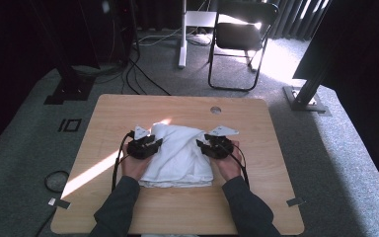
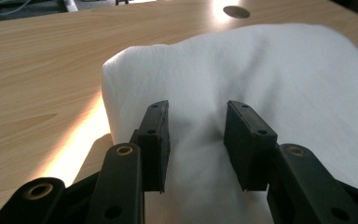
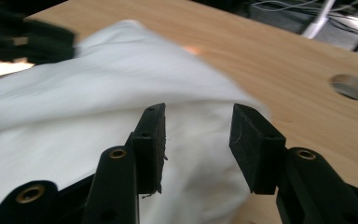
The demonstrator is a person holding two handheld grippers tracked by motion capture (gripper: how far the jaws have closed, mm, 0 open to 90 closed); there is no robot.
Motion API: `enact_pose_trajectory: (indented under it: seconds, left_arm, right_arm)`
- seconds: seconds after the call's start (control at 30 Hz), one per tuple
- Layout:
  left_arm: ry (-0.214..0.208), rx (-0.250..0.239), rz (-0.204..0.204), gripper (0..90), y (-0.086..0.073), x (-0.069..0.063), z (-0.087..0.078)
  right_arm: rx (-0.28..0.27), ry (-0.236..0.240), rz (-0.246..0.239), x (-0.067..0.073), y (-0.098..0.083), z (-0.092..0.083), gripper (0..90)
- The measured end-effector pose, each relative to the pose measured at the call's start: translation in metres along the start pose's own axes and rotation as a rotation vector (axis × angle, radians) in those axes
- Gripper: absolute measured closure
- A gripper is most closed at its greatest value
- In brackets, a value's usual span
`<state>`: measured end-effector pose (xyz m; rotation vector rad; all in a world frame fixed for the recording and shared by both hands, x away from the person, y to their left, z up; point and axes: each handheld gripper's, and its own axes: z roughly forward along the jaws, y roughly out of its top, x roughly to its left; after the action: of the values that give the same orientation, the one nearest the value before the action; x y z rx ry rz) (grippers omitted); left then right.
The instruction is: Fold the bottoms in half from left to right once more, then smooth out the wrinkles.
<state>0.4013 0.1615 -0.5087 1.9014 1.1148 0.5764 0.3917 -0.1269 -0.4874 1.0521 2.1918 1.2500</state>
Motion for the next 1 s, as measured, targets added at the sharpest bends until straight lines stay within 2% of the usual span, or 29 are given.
enact_pose_trajectory:
  seconds: [0.1,0.17,0.23,0.33,0.37,0.43,0.5,0.53,0.77,0.93,1.0]
  left_arm:
    - [0.021,0.003,0.014,62.5,-0.002,-0.001,0.003]
    - [0.030,0.005,0.018,63.2,-0.003,-0.002,0.004]
    - [0.031,0.005,0.008,63.5,-0.005,-0.002,0.005]
    - [0.032,0.001,-0.004,63.7,-0.007,-0.002,0.005]
    - [0.034,0.000,-0.003,63.8,-0.007,-0.002,0.005]
    - [0.038,0.001,-0.002,63.8,-0.007,-0.003,0.005]
    - [0.043,0.003,0.000,63.8,-0.007,-0.004,0.005]
    - [0.043,0.003,-0.001,63.8,-0.008,-0.003,0.005]
    - [0.047,-0.001,-0.015,63.7,-0.009,-0.004,0.004]
    - [0.037,-0.001,-0.028,63.7,-0.010,-0.002,0.003]
    - [0.035,-0.002,-0.031,63.7,-0.010,-0.002,0.003]
  right_arm:
    - [0.027,0.034,-0.029,0.012,-0.006,0.004,52.0]
    - [0.064,0.039,-0.042,0.017,-0.011,0.011,48.5]
    - [0.103,0.055,-0.033,0.018,-0.016,0.021,46.0]
    - [0.131,0.073,-0.023,0.018,-0.022,0.035,45.2]
    - [0.136,0.081,-0.016,0.017,-0.024,0.038,49.7]
    - [0.144,0.109,-0.005,0.016,-0.024,0.039,68.8]
    - [0.145,0.088,-0.020,0.017,-0.023,0.035,84.0]
    - [0.148,0.072,-0.032,0.018,-0.022,0.032,86.6]
    - [0.104,0.073,-0.065,0.021,-0.022,-0.002,88.6]
    - [0.113,0.030,-0.095,0.019,-0.032,-0.025,88.8]
    - [0.121,0.031,-0.088,0.015,-0.038,-0.033,88.7]
